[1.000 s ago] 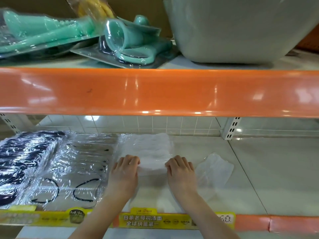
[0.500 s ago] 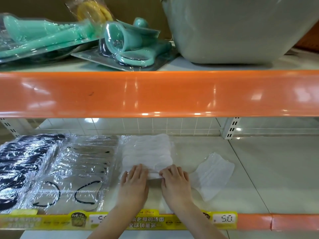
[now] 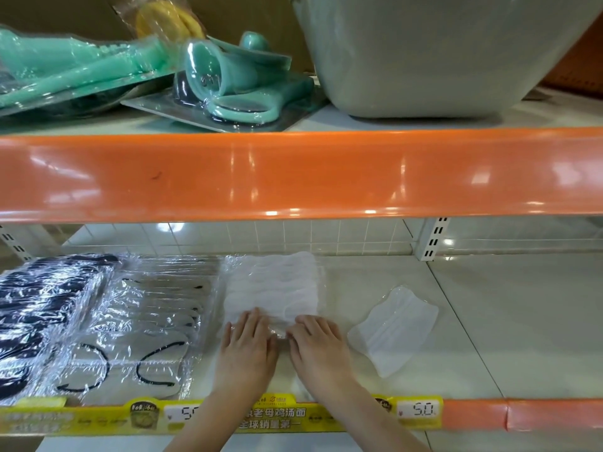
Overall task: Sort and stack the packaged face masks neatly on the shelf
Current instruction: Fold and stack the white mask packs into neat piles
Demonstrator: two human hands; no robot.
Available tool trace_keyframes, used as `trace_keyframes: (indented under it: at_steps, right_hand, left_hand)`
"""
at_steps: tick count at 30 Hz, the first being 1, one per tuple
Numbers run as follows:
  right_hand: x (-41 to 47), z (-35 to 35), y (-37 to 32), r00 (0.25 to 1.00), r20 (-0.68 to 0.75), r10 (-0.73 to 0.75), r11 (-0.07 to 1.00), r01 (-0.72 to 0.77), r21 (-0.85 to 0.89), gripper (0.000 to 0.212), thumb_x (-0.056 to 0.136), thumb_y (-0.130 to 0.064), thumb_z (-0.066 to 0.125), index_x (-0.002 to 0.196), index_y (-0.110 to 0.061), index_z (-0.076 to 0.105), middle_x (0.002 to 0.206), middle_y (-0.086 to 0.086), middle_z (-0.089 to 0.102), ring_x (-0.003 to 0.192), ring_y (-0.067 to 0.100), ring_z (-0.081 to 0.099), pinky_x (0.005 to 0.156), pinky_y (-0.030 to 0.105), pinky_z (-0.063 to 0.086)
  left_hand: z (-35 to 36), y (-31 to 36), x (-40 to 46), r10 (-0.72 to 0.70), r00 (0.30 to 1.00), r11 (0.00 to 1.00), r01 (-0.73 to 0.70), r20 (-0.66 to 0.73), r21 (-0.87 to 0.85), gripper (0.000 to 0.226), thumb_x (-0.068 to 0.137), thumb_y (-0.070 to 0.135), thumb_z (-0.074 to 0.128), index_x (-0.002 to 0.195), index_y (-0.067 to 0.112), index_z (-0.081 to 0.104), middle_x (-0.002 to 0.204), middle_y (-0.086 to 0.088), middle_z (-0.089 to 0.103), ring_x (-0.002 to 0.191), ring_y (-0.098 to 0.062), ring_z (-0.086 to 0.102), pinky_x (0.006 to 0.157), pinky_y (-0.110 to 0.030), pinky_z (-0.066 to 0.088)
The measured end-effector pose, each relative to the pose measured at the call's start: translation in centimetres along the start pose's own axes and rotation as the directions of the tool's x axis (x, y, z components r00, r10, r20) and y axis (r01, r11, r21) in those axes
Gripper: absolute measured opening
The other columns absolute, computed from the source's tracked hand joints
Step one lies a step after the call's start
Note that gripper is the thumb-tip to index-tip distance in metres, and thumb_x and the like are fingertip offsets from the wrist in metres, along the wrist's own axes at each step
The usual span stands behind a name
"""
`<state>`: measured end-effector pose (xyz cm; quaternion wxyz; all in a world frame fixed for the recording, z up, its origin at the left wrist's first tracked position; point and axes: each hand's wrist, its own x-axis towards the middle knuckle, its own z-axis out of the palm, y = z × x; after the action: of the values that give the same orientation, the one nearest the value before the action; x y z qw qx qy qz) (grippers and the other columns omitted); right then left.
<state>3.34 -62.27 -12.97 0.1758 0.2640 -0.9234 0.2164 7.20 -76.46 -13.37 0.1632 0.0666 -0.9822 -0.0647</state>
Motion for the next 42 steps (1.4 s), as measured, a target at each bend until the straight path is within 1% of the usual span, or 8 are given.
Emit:
trace_keyframes:
  at_steps: [8,13,18,25,29,33,38,42]
  right_hand:
    - [0.3,-1.3,-0.4,0.991,0.127,0.041,0.998,-0.046,0.037,0.026,0.079,-0.034,0.041,0.081,-0.028,0.067,0.087,-0.013,0.061,0.077,0.011,0.062,0.062,0.025,0.049]
    - [0.5,-3.8,1.1,0.960,0.139,0.241,0.943,-0.266,0.202,0.030,0.091,-0.031,0.044,0.114,-0.020,0.060,0.113,-0.003,0.059,0.107,0.018,0.053,0.089,0.031,0.042]
    - [-0.7,-6.1,5.1,0.955,0.111,0.274,0.958,-0.281,0.053,0.031,0.096,-0.026,0.043,0.125,-0.025,0.052,0.126,-0.009,0.051,0.121,0.014,0.043,0.095,0.028,0.035]
    - [-3.4,-7.9,8.4,0.953,0.120,0.279,0.958,-0.266,-0.111,0.024,0.066,-0.030,0.054,0.084,-0.020,0.067,0.094,-0.001,0.067,0.087,0.023,0.068,0.062,0.031,0.055]
    - [-4.6,-8.4,10.3,0.950,0.129,0.285,0.944,-0.254,-0.213,0.038,0.071,-0.042,0.057,0.099,-0.019,0.068,0.115,0.013,0.065,0.104,0.033,0.064,0.078,0.041,0.055]
    - [-5.2,-8.9,11.7,0.927,0.238,0.290,0.947,-0.242,-0.209,0.060,0.081,-0.053,0.061,0.131,-0.022,0.052,0.146,0.006,0.040,0.135,0.028,0.038,0.108,0.038,0.033]
    - [-5.9,-8.4,12.3,0.952,0.135,0.276,0.952,-0.252,-0.173,0.054,0.070,-0.061,0.047,0.097,-0.019,0.070,0.105,-0.001,0.068,0.095,0.020,0.067,0.077,0.031,0.055]
    - [-6.2,-7.8,12.1,0.956,0.096,0.276,0.955,-0.261,-0.142,0.043,0.061,-0.042,0.085,0.093,-0.019,0.068,0.097,-0.003,0.068,0.090,0.020,0.067,0.068,0.033,0.056]
  left_hand:
    - [0.1,0.8,0.4,-0.009,1.000,0.999,0.008,0.028,0.038,0.047,0.084,0.039,0.036,0.098,0.009,0.071,0.112,-0.012,0.069,0.105,-0.035,0.066,0.081,-0.053,0.053]
    - [-0.6,4.2,1.1,0.106,0.993,0.990,-0.111,-0.057,-0.090,0.043,0.080,0.032,0.039,0.098,0.011,0.072,0.113,-0.010,0.069,0.105,-0.036,0.065,0.077,-0.048,0.056]
    - [-0.9,8.6,1.4,0.228,0.968,0.930,-0.249,-0.108,-0.270,0.034,0.076,0.029,0.041,0.090,0.023,0.071,0.102,0.004,0.071,0.098,-0.019,0.068,0.074,-0.027,0.054]
    - [-0.8,14.1,1.2,0.318,0.947,0.885,-0.316,-0.053,-0.343,0.027,0.072,0.031,0.042,0.084,0.029,0.067,0.075,0.017,0.063,0.065,-0.003,0.060,0.049,-0.016,0.043]
    - [0.2,15.8,0.8,0.343,0.939,0.901,-0.325,0.012,-0.287,0.024,0.056,0.025,0.055,0.077,0.024,0.067,0.070,0.011,0.060,0.059,-0.009,0.060,0.043,-0.016,0.041]
    - [1.0,16.0,0.4,0.345,0.938,0.912,-0.331,0.017,-0.243,0.032,0.054,0.028,0.056,0.083,0.020,0.068,0.076,0.008,0.064,0.064,-0.013,0.063,0.048,-0.019,0.047]
    - [1.1,15.7,0.1,0.332,0.943,0.909,-0.317,0.008,-0.271,0.041,0.063,0.029,0.039,0.095,0.016,0.061,0.084,0.002,0.067,0.073,-0.019,0.065,0.056,-0.024,0.052]
    - [1.1,15.4,-0.3,0.391,0.916,0.897,-0.356,0.095,-0.261,0.055,0.058,0.039,0.061,0.106,0.018,0.049,0.093,0.002,0.068,0.082,-0.019,0.067,0.064,-0.025,0.055]
